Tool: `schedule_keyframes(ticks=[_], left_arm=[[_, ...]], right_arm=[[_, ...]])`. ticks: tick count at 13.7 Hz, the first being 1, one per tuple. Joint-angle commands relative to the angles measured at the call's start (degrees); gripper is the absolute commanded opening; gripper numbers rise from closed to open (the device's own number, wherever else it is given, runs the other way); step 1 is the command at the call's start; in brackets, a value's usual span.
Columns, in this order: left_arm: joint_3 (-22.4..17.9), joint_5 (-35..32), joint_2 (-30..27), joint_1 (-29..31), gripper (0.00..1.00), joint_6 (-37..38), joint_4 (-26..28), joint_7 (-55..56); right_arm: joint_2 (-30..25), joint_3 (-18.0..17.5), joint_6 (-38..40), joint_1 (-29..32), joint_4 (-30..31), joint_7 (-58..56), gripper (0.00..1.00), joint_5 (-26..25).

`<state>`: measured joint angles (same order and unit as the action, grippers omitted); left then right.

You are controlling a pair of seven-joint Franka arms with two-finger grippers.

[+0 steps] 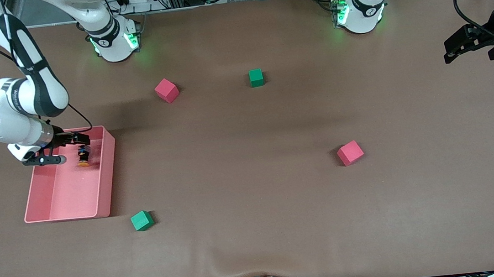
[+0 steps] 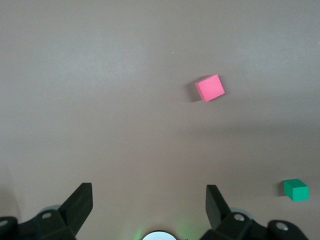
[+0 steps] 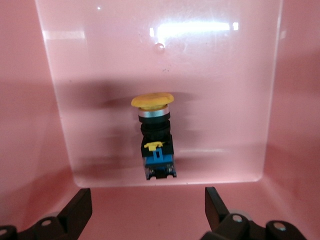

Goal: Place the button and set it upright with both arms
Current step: 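Reach the right gripper down into the pink tray toward the button, then close the right gripper around the black body of the button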

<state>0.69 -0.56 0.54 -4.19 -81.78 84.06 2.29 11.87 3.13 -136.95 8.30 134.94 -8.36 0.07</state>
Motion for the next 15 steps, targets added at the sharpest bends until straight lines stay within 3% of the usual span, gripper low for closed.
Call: schedule_keyframes(ticks=[1,15], left_arm=[[0.1,0.2,0.4,0.3,1.0,0.1,-1.1,-0.4],[0.1,0.2,0.5,0.4,1.0,0.1,-1.1,-0.4]], right_arm=[[0.7,-0.6,-1.5,0.5,0.7,-0.4,1.0,-0.8],[7.2,-0.7,-6.5,0.5,1.6,-0.3,1.0,-0.6]])
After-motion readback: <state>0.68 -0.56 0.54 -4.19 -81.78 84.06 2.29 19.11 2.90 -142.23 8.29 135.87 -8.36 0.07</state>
